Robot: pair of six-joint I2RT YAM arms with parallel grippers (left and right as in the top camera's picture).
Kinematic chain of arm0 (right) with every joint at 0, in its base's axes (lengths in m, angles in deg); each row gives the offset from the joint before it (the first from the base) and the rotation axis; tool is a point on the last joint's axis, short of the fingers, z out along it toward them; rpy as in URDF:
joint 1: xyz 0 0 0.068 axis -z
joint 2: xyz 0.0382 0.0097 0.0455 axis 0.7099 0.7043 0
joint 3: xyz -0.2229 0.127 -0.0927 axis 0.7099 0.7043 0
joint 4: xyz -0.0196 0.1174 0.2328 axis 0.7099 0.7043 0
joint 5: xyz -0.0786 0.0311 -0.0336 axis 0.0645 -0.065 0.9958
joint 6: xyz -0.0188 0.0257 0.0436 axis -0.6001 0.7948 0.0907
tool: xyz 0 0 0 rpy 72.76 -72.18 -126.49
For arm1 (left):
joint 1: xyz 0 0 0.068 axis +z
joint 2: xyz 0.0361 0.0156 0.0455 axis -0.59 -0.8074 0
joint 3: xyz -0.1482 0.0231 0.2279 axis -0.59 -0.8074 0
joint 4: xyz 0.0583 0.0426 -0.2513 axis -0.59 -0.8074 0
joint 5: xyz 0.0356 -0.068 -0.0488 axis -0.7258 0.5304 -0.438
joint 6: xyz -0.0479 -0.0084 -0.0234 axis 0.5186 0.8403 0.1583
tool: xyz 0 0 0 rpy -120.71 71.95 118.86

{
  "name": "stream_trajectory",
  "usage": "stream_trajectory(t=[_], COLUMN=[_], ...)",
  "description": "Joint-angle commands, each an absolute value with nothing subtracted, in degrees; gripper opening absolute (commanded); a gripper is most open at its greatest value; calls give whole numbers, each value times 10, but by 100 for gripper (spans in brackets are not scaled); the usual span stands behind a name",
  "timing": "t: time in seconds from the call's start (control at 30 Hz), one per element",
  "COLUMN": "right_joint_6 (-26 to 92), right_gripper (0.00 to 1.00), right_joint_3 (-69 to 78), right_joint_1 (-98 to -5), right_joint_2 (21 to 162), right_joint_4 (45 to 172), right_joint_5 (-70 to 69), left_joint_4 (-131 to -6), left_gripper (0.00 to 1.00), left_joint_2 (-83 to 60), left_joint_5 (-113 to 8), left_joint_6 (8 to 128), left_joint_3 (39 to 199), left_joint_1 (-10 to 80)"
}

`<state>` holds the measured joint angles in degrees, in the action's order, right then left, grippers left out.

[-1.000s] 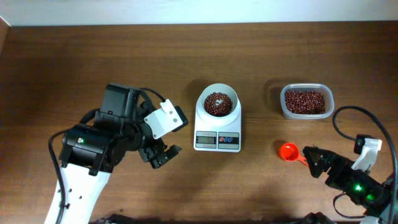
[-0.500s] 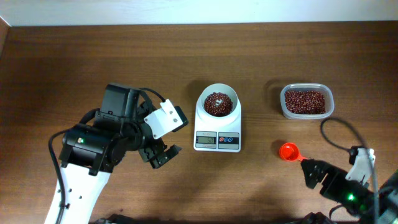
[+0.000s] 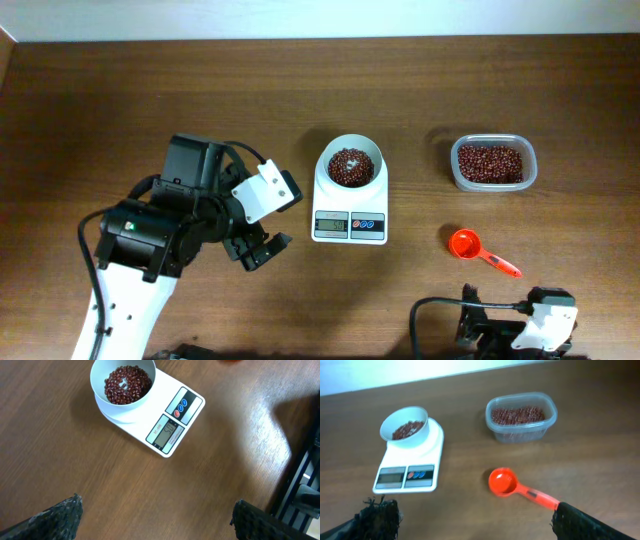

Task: Scoop and weigh 50g on scale

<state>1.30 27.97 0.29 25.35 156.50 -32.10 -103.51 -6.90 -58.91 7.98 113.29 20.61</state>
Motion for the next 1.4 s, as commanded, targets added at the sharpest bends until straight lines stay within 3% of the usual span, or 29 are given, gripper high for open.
stream_trajectory(t=[0.0,0.23,0.53,1.37], right_joint_6=[17,17,17,17], right_gripper=[99,99,99,99], right_joint_3=[276,333,519,542], right_joint_1=[6,6,6,6], right_joint_2=[249,249,249,249], right_joint_4=[1528,1398,1197,1129], right_joint_5=[-285,-262,-307,-327], left_joint_4=[-1034,-1034,-1034,-1034], left_gripper=[99,99,99,99], left_joint_2=[-66,-66,-66,-66], left_joint_5=[-589,-589,-589,-589], left_joint_6=[83,83,83,83], left_joint_3=[1142,1142,1142,1142], left_joint_1=[209,209,209,209])
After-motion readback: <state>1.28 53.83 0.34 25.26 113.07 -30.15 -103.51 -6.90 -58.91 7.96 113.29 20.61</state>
